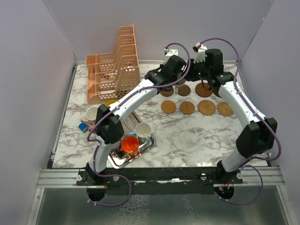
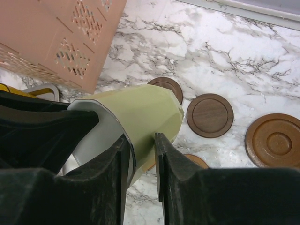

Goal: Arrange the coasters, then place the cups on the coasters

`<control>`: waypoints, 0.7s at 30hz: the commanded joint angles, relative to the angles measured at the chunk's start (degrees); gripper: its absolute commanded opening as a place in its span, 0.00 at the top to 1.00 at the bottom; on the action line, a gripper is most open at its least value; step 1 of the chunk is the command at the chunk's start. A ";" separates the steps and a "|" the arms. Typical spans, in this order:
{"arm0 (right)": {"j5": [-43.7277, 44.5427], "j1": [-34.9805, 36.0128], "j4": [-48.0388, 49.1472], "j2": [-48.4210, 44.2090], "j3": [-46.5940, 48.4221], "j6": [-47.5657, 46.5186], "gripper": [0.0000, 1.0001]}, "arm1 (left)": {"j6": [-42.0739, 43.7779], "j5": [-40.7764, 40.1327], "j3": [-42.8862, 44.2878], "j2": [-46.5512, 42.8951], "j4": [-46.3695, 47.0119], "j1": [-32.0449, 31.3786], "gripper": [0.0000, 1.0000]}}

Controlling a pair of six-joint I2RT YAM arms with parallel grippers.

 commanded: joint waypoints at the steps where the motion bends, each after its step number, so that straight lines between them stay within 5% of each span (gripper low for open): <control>1: 4.75 0.42 -0.64 1.13 1.88 -0.41 0.74 | -1.96 -1.95 3.84 -1.46 4.10 -1.13 1.00; 13: 10.97 0.44 -1.20 1.32 1.86 -2.94 0.97 | 3.19 4.85 3.12 -2.77 6.14 -1.24 0.73; 21: 13.61 0.36 0.07 -1.62 -1.81 -4.48 0.99 | 7.65 9.89 -2.90 -7.13 10.18 -1.14 0.70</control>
